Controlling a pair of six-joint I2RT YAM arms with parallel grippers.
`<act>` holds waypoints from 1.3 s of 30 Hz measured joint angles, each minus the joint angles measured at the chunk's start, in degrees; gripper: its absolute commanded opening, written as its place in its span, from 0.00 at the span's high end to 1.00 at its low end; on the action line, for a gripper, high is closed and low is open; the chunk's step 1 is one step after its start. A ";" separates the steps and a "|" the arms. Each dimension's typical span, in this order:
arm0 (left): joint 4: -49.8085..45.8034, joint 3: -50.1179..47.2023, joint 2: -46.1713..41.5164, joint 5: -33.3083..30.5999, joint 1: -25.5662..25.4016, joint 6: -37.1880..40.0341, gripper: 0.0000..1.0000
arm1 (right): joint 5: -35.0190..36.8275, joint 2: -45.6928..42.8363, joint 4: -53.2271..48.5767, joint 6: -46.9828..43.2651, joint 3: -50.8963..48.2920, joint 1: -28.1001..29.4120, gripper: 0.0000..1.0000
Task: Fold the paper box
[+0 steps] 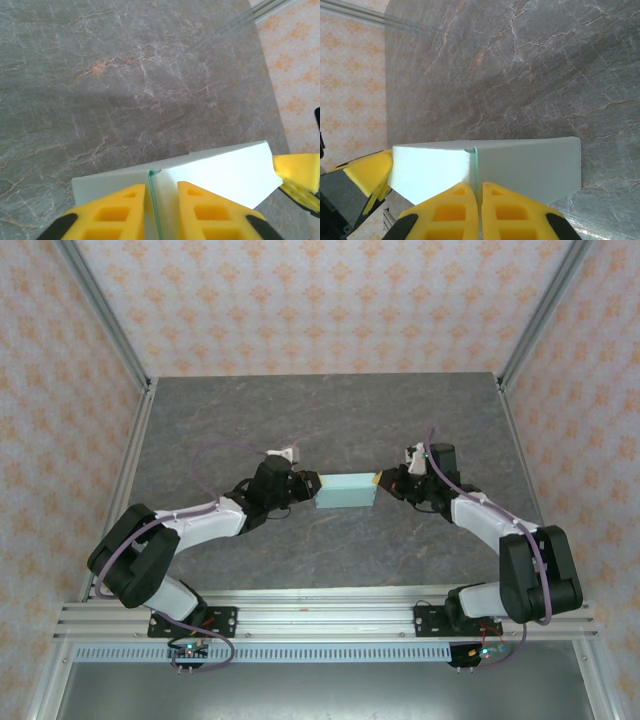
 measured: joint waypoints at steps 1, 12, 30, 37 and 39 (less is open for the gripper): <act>-1.31 0.66 0.02 -0.07 0.00 0.42 0.70 | 0.50 0.09 -0.48 -0.09 0.46 0.20 0.92; -11.65 5.01 0.02 -1.38 0.00 4.07 0.50 | 4.55 -0.04 -3.39 -0.35 2.91 1.84 0.92; -16.48 5.84 -1.42 -0.94 0.02 4.24 0.31 | 10.36 -1.14 -5.64 -0.28 4.07 4.92 0.92; -16.37 3.26 -3.76 0.28 0.00 2.16 0.26 | 11.28 -1.22 -5.92 -0.26 4.28 5.42 0.92; -16.26 2.47 -4.46 0.76 0.00 1.60 0.25 | 11.54 -1.27 -6.10 -0.24 4.42 5.51 0.92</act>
